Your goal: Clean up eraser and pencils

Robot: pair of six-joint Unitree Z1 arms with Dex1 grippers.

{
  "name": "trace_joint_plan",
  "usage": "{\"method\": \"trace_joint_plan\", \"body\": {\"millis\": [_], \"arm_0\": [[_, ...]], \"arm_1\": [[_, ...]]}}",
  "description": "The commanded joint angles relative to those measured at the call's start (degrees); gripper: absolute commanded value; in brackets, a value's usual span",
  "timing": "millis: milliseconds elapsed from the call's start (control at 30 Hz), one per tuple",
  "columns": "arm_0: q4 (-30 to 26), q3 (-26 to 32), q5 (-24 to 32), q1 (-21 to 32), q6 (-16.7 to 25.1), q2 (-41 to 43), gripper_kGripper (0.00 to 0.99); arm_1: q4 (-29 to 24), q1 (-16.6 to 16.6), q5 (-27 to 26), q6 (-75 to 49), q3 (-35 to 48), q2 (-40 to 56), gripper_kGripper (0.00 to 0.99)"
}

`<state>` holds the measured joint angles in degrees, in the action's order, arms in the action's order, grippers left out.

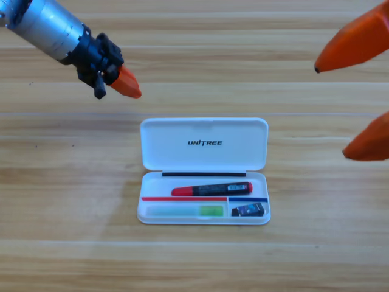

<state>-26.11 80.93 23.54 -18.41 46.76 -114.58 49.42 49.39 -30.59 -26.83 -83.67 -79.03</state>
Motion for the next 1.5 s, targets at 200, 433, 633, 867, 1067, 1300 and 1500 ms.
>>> {"method": "trace_joint_plan", "body": {"millis": [200, 433, 633, 867, 1067, 1300, 1500], "arm_0": [[1.86, -1.74, 0.37, -0.58, 0.44, -1.17, 0.0], [2.21, -2.09, 0.54, -3.13, 0.53, -1.61, 0.0], [3.0, -2.53, 0.81, -5.15, 0.35, -2.84, 0.0], [3.53, -3.41, 0.54, -6.91, -0.18, -2.93, 0.0], [4.67, -4.2, 0.54, -7.61, -1.06, -3.54, 0.0], [4.93, -4.82, 0.46, -8.05, -0.97, -4.33, 0.0], [5.02, -5.08, 0.46, -8.14, -0.97, -4.6, 0.0]], "arm_1": [[-1.08, -0.79, -1.85, 0.56, 2.9, -0.25, 0.916], [-1.08, -0.35, -2.81, 0.47, 3.6, -1.04, 0.916], [-1.08, 0.26, -2.99, 0.47, 3.77, -1.04, 0.916], [-1.08, 0.53, -3.16, 0.47, 3.86, -1.04, 0.916], [-1.08, 0.88, -3.43, 0.47, 3.77, -1.57, 0.916], [-1.08, 0.88, -3.69, 0.38, 3.95, -1.65, 0.916], [-1.08, 0.88, -4.13, 0.47, 4.13, -1.74, 0.916]]}}
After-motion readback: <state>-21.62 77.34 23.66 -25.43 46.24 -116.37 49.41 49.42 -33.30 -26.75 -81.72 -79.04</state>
